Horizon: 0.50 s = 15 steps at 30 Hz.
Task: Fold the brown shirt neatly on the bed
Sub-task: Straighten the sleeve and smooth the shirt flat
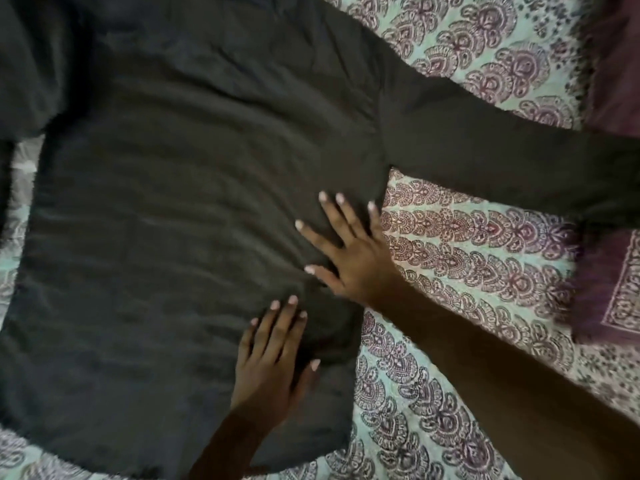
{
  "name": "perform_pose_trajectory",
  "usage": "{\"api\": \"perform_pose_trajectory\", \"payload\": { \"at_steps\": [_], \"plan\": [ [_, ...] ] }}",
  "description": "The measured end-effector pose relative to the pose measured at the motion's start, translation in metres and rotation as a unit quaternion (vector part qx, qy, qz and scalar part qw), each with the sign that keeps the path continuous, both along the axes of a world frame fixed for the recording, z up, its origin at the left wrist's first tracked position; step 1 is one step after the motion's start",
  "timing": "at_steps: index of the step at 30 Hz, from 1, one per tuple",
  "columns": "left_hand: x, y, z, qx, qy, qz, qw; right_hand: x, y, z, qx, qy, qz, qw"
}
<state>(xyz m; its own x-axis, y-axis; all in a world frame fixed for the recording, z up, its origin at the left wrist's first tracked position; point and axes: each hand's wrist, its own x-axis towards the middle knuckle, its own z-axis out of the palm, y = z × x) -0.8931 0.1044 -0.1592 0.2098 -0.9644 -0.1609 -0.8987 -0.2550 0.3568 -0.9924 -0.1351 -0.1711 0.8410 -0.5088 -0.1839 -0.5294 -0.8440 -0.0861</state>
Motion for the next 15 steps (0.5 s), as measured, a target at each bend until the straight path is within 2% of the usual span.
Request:
{"api": "perform_pose_trajectory", "payload": {
  "at_steps": [2,6,8,11,15],
  "plan": [
    [0.017,-0.007,-0.002,0.007,-0.019,0.018,1.000,-0.034,0.047,0.005,0.038,0.017,0.013,0.999],
    [0.026,0.014,-0.010,0.046,-0.039,-0.039,0.997,-0.082,0.110,0.017,0.069,0.043,0.018,0.997],
    [0.017,0.035,-0.009,0.052,-0.036,-0.067,0.996,-0.078,0.110,0.022,0.071,0.044,-0.026,0.996],
    [-0.004,0.069,-0.007,0.065,-0.023,-0.086,0.994,-0.046,0.092,0.023,0.022,0.031,-0.089,0.995],
    [-0.025,0.112,-0.005,0.080,-0.009,-0.111,0.991,-0.005,0.074,0.014,0.015,0.015,-0.120,0.992]
  ]
}}
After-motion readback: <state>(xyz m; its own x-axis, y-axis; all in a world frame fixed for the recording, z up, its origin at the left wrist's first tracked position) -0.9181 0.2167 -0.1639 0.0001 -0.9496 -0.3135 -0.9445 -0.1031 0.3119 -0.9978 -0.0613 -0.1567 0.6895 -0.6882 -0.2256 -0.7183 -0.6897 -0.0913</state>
